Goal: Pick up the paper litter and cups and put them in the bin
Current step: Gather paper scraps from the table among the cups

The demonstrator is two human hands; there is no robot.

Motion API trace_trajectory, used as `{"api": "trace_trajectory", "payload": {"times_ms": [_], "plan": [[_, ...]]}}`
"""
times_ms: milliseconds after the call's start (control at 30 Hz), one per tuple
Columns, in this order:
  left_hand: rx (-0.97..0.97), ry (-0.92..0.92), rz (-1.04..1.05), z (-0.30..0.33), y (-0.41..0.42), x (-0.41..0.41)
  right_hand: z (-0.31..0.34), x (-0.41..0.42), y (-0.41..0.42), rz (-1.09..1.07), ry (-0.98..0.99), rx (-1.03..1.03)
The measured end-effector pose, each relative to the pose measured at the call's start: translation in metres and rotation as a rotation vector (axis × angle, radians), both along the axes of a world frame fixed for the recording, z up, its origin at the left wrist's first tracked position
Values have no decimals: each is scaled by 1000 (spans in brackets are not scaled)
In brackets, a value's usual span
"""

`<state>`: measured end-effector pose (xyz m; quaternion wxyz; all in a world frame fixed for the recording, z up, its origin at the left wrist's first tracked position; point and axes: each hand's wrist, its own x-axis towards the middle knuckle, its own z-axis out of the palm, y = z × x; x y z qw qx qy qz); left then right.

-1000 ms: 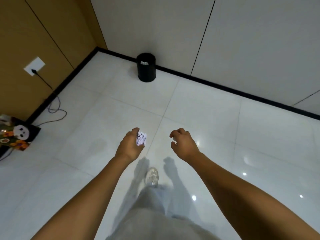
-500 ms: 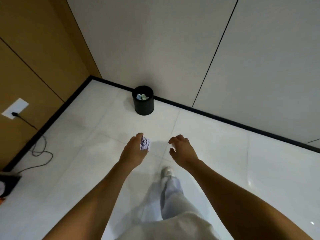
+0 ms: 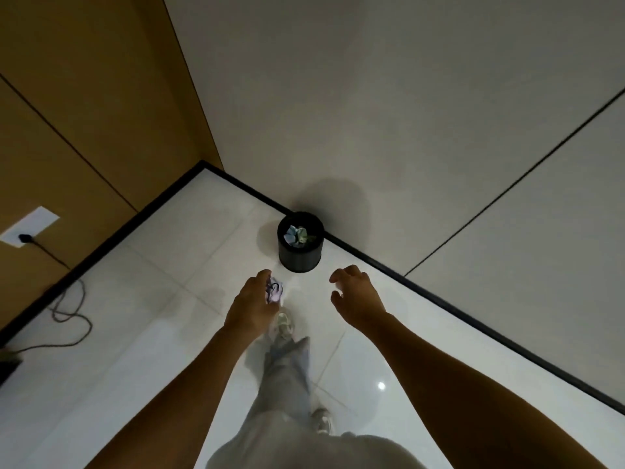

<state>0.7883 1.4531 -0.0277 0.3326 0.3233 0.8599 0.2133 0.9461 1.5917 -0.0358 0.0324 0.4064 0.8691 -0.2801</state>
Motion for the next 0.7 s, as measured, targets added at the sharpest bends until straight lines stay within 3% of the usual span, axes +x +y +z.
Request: {"api": "trace_trajectory", "payload": {"times_ms": [367,700], "plan": [[-22,-17,1,-59,159,-173,-53,-183,153,11,-21,-111],[-99,-52,60,-149,233,-227,-152,-273,251,22,-108,-214]]}}
